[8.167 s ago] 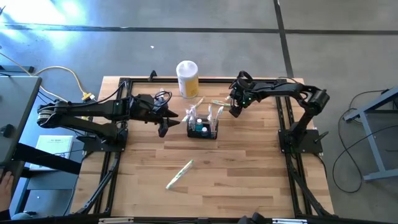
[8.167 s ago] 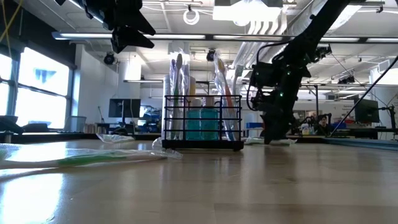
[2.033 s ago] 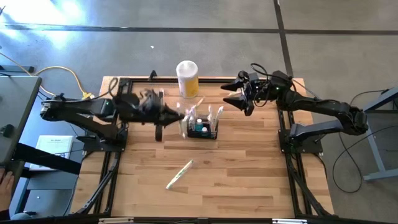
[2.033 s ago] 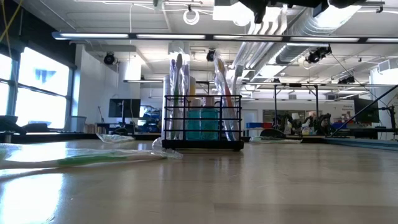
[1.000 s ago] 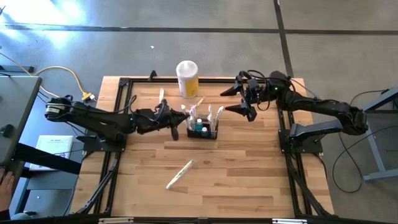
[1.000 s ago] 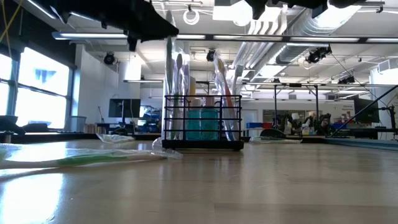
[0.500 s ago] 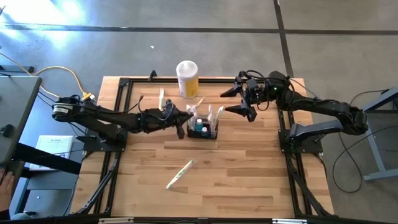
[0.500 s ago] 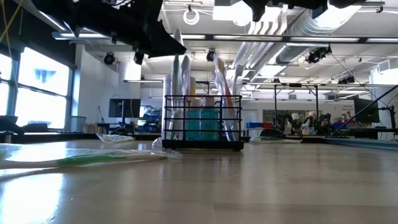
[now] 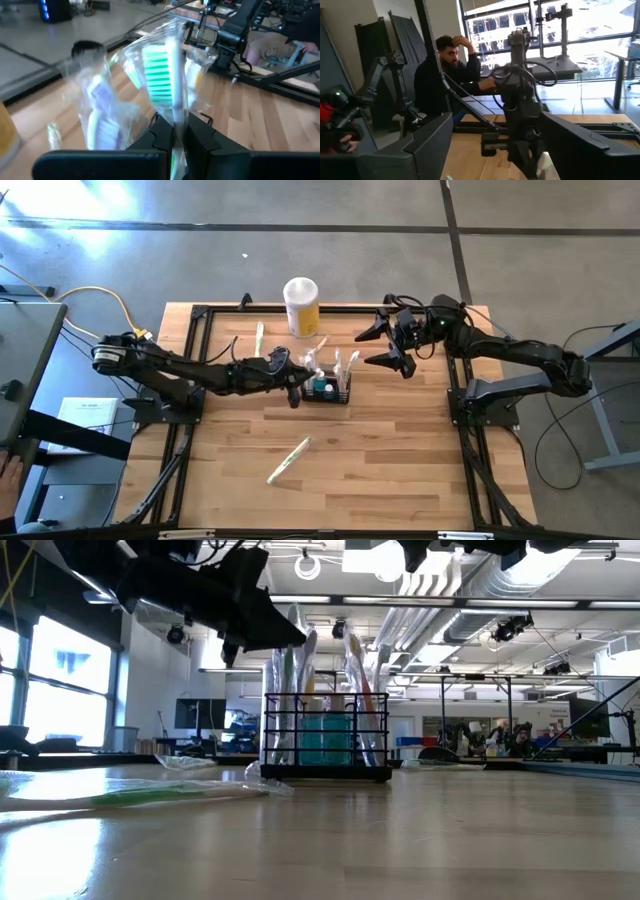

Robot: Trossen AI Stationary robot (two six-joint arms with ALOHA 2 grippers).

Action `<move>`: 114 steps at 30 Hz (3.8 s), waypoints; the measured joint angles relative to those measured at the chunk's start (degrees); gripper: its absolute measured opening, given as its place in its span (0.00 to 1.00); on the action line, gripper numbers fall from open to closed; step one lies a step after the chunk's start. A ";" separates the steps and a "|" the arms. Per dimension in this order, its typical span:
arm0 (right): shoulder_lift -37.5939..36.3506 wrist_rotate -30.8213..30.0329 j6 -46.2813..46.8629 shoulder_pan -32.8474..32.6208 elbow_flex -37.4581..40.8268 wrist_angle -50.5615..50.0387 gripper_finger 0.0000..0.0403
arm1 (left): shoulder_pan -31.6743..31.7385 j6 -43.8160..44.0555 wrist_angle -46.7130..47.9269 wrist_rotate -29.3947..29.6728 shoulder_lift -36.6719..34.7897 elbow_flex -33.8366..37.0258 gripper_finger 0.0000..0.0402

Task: Pick & Place toothbrushing station
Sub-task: Put the green toothbrush into the left section wire organizer, then put the bottom green toothbrush into the right section wire organizer

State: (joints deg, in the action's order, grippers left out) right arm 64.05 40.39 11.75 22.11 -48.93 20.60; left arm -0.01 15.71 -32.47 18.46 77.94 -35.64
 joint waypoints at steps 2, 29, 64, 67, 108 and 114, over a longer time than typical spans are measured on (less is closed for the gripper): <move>0.00 0.41 0.03 0.00 0.00 0.02 0.71 | 0.00 2.02 0.00 0.07 0.83 0.00 0.09; 0.00 0.55 0.46 0.56 0.00 0.17 0.72 | 0.00 3.64 3.04 2.69 1.15 0.00 0.44; 0.00 0.68 0.54 0.57 0.02 -0.94 0.72 | -1.26 -1.08 12.75 -1.67 -22.48 -0.11 0.44; 0.00 2.21 2.91 0.55 0.02 -1.20 0.72 | -3.99 4.93 18.19 -5.49 -24.87 -0.13 0.44; -5.16 -29.78 21.51 -38.08 0.04 -17.97 0.70 | -42.45 45.95 84.59 0.13 10.99 -47.71 0.30; -4.52 -42.70 21.68 -46.20 0.02 -17.77 0.70 | -41.26 46.56 86.08 3.84 18.58 -47.84 0.30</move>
State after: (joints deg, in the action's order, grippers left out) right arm 59.53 -2.30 33.43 -24.09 -48.90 2.83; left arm -41.27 62.27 53.61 22.30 96.52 -83.48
